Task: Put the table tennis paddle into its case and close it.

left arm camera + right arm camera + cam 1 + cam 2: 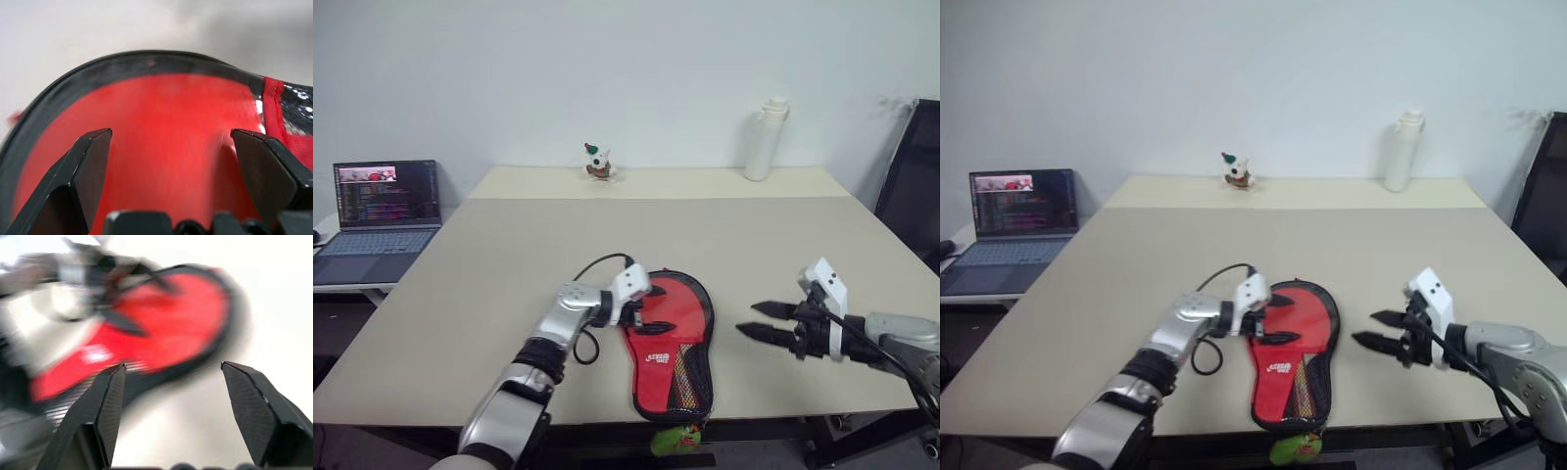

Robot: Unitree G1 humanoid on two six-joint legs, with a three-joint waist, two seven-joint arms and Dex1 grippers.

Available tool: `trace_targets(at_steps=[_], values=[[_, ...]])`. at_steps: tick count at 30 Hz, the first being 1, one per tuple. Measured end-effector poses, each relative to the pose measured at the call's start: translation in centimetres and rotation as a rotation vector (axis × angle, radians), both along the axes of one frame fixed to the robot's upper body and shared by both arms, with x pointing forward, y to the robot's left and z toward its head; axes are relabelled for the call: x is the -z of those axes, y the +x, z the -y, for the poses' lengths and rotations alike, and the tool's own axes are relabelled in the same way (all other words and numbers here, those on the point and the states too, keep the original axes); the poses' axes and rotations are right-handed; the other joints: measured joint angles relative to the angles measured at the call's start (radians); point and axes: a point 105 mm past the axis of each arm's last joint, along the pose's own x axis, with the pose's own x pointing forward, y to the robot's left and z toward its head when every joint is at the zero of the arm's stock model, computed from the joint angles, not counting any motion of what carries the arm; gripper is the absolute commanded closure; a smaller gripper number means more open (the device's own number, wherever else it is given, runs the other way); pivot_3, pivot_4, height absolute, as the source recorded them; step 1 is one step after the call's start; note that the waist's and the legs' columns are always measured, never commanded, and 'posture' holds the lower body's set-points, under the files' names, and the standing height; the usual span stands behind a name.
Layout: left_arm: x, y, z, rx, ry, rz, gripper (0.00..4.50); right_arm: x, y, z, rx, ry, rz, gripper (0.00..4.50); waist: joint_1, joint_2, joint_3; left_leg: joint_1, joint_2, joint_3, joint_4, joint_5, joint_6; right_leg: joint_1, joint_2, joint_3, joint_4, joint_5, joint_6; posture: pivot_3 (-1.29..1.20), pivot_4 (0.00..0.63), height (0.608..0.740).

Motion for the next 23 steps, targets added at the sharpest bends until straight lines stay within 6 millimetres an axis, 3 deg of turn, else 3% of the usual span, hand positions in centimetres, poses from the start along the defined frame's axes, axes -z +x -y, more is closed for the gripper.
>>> trace_targets(at_steps=[3,5,8,10,13,17,23], values=[[-3.6,0.3,-2.8,-0.073,-0.083,0.021,0.24,-0.2,1.8,0.5,0.008,-0.003,0.083,1.06,-0.004,-0.001,0.006,0.0,0.001,0.0,0.0,0.0,0.0,0.0,0.001,0.0,0.0,0.0,0.0,0.0,0.15,0.74],[-4.8,-0.3,-4.6,-0.1,-0.091,0.04,0.24,-0.4,2.9,0.5,-0.003,0.002,0.124,1.06,-0.009,-0.001,0.006,0.001,0.002,0.001,0.0,0.0,0.0,0.0,0.001,0.001,0.0,0.0,0.0,0.0,0.15,0.74],[-3.3,-2.8,-8.5,-0.171,-0.015,-0.003,0.24,0.1,5.3,1.2,0.013,-0.026,0.159,1.06,-0.025,0.0,0.007,0.003,0.003,0.005,0.0,0.0,0.0,0.0,-0.001,0.004,0.0,0.0,0.0,0.0,0.15,0.74],[-1.7,-4.2,-9.8,-0.218,0.0,-0.065,0.24,1.1,6.0,1.9,0.008,-0.049,0.134,1.06,-0.021,-0.001,0.009,0.003,0.003,0.004,0.0,0.0,0.0,0.0,-0.002,0.003,0.001,0.0,0.0,0.0,0.15,0.74],[-1.8,-5.3,-8.7,-0.213,-0.021,-0.063,0.24,1.8,6.7,2.2,-0.031,-0.055,0.105,1.06,0.001,-0.002,0.012,0.001,0.001,0.003,0.002,0.0,0.0,0.001,-0.005,0.002,0.001,0.001,0.0,0.0,0.15,0.74],[-3.1,-5.7,-7.4,-0.208,-0.043,-0.001,0.24,1.0,7.7,3.1,-0.063,-0.051,0.112,1.06,0.011,-0.002,0.012,0.002,0.0,0.005,0.002,0.0,0.0,0.001,-0.005,0.003,0.0,0.001,0.001,0.0,0.15,0.74],[-1.5,-6.1,-7.7,-0.256,-0.052,-0.042,0.24,0.9,7.4,3.2,-0.09,-0.043,0.112,1.06,0.007,-0.001,0.012,0.002,0.001,0.004,0.0,0.0,0.0,0.0,-0.004,0.002,0.001,0.004,-0.004,0.0,0.15,0.74]])
